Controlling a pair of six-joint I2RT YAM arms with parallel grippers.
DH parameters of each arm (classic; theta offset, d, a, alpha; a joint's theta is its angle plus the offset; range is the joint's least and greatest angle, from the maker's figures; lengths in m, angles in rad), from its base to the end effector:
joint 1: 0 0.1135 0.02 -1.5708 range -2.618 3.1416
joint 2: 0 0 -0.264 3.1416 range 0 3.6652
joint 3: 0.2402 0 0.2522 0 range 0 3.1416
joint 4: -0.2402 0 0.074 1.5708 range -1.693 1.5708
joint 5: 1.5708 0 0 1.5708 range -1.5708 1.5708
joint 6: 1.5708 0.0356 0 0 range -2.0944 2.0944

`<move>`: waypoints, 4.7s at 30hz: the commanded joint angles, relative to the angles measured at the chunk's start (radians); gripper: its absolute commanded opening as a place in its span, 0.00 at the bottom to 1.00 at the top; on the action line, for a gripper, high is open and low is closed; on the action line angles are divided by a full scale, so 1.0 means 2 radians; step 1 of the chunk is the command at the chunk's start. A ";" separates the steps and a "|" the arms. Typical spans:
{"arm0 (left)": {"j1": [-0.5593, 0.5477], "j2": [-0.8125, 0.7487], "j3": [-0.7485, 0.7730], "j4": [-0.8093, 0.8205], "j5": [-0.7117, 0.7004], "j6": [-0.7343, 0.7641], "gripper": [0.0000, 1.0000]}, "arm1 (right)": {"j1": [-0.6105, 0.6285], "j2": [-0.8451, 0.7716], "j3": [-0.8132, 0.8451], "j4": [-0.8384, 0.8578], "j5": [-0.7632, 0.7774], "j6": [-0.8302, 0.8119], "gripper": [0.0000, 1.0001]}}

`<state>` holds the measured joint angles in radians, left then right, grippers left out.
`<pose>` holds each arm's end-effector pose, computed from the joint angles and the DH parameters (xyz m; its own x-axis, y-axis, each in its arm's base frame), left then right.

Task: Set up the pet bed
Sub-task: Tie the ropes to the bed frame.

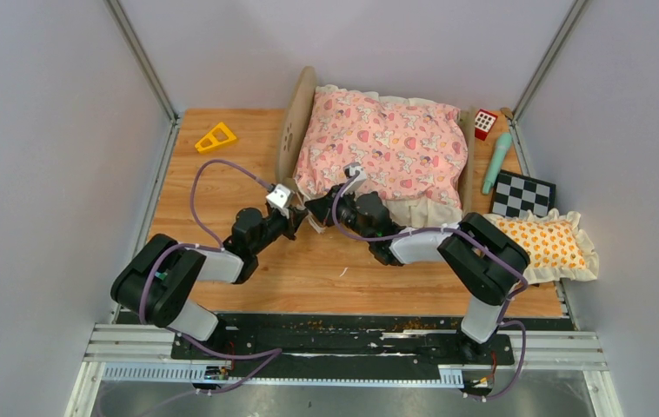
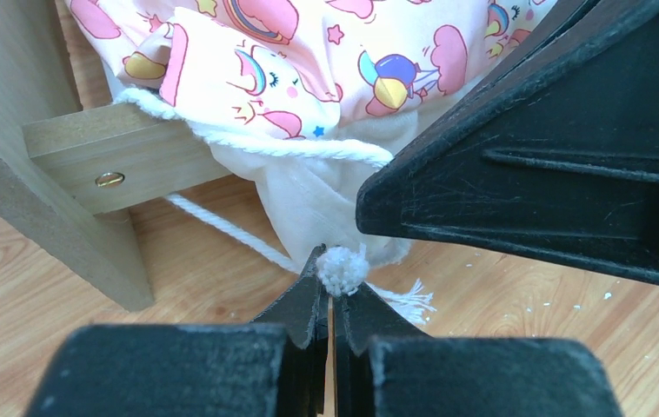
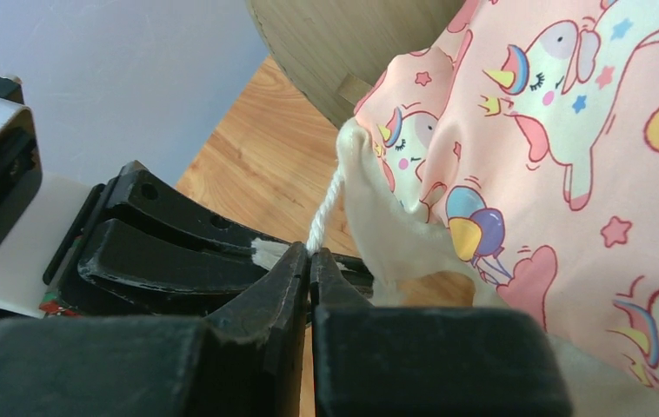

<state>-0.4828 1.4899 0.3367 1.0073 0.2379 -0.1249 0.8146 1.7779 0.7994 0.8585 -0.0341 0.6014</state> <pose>0.2267 -0.1283 0.1613 -0.2097 -0.0268 -0.9774 0.6365 0.7550 -0.1572 0.2527 0.2697 0.1890 -0.4922 0.3023 -0.8163 -0.5721 0.5944 0.5651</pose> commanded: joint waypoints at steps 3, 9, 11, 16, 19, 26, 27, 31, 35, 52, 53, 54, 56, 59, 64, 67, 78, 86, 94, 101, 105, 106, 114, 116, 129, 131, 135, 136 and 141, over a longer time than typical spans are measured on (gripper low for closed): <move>-0.001 0.009 0.031 -0.004 0.014 0.022 0.00 | -0.002 -0.020 -0.001 0.049 -0.012 -0.005 0.00; -0.001 0.010 0.041 -0.036 0.015 0.061 0.00 | -0.002 -0.022 0.006 0.044 -0.018 -0.021 0.00; -0.001 0.012 0.043 -0.044 0.010 0.082 0.00 | -0.003 -0.025 0.006 0.043 -0.018 -0.027 0.00; -0.001 0.028 0.047 -0.038 0.014 0.100 0.00 | -0.004 -0.038 0.004 0.033 -0.016 -0.041 0.00; -0.001 0.039 0.049 -0.027 0.024 0.104 0.00 | -0.006 -0.043 0.006 0.025 -0.018 -0.055 0.01; -0.001 0.058 0.058 -0.005 0.037 0.104 0.00 | -0.010 -0.040 0.029 -0.026 -0.033 -0.074 0.03; -0.001 0.060 0.062 -0.013 0.040 0.105 0.00 | -0.010 -0.037 0.031 -0.029 -0.034 -0.075 0.03; -0.001 0.060 0.060 -0.004 0.052 0.105 0.00 | -0.011 -0.027 0.040 -0.038 -0.039 -0.074 0.03; -0.001 0.064 0.060 0.003 0.073 0.108 0.00 | -0.012 -0.020 0.055 -0.060 -0.048 -0.074 0.06; -0.001 0.067 0.081 0.011 0.097 0.073 0.00 | -0.013 -0.039 0.062 -0.127 -0.042 -0.084 0.15; -0.001 0.068 0.087 0.002 0.095 0.071 0.00 | -0.014 -0.040 0.062 -0.128 -0.042 -0.084 0.15; -0.001 0.069 0.093 -0.010 0.093 0.070 0.00 | -0.014 -0.042 0.062 -0.129 -0.042 -0.084 0.15; -0.001 0.072 0.107 -0.037 0.093 0.069 0.00 | -0.016 -0.046 0.060 -0.131 -0.041 -0.084 0.16; -0.001 0.079 0.122 -0.064 0.087 0.065 0.00 | -0.018 -0.052 0.058 -0.133 -0.040 -0.083 0.19; -0.001 0.089 0.133 -0.074 0.072 0.056 0.00 | -0.024 -0.060 0.054 -0.137 -0.043 -0.081 0.28; 0.000 0.098 0.144 -0.086 0.068 0.051 0.00 | -0.030 -0.069 0.048 -0.135 -0.042 -0.078 0.33; -0.001 0.101 0.145 -0.076 0.070 0.051 0.00 | -0.061 -0.082 0.058 -0.189 -0.036 -0.083 0.12; 0.000 0.100 0.140 -0.070 0.073 0.051 0.00 | -0.070 -0.065 0.068 -0.209 -0.069 -0.083 0.00; -0.001 0.103 0.138 -0.062 0.076 0.048 0.00 | -0.070 -0.029 0.102 -0.228 -0.080 -0.089 0.00; 0.000 0.101 0.136 -0.061 0.079 0.050 0.00 | -0.070 -0.017 0.118 -0.243 -0.040 -0.097 0.00; 0.000 0.100 0.134 -0.059 0.082 0.053 0.00 | -0.070 -0.012 0.125 -0.258 -0.038 -0.100 0.00; 0.000 0.099 0.133 -0.058 0.082 0.053 0.00 | -0.070 -0.010 0.126 -0.260 -0.039 -0.102 0.00; -0.001 0.097 0.136 -0.063 0.081 0.053 0.00 | -0.071 -0.005 0.137 -0.275 -0.100 -0.125 0.00; 0.000 0.098 0.137 -0.061 0.080 0.053 0.00 | -0.070 -0.004 0.141 -0.282 -0.117 -0.134 0.00; 0.000 0.101 0.135 -0.058 0.084 0.052 0.00 | -0.081 0.013 0.152 -0.275 -0.203 -0.128 0.00; -0.001 0.101 0.136 -0.058 0.084 0.053 0.00 | -0.084 0.016 0.149 -0.264 -0.219 -0.118 0.00; 0.000 0.103 0.140 -0.065 0.086 0.054 0.00 | -0.086 0.020 0.145 -0.246 -0.247 -0.104 0.00; 0.000 0.103 0.141 -0.066 0.086 0.054 0.00 | -0.087 0.020 0.145 -0.244 -0.253 -0.101 0.00; 0.000 0.106 0.144 -0.067 0.090 0.053 0.00 | -0.086 0.021 0.144 -0.229 -0.277 -0.089 0.00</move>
<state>-0.4816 1.6966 0.6010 0.8307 0.3916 -0.0204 0.6231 1.8145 1.0855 0.3122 -0.4652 0.3725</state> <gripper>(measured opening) 0.009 0.009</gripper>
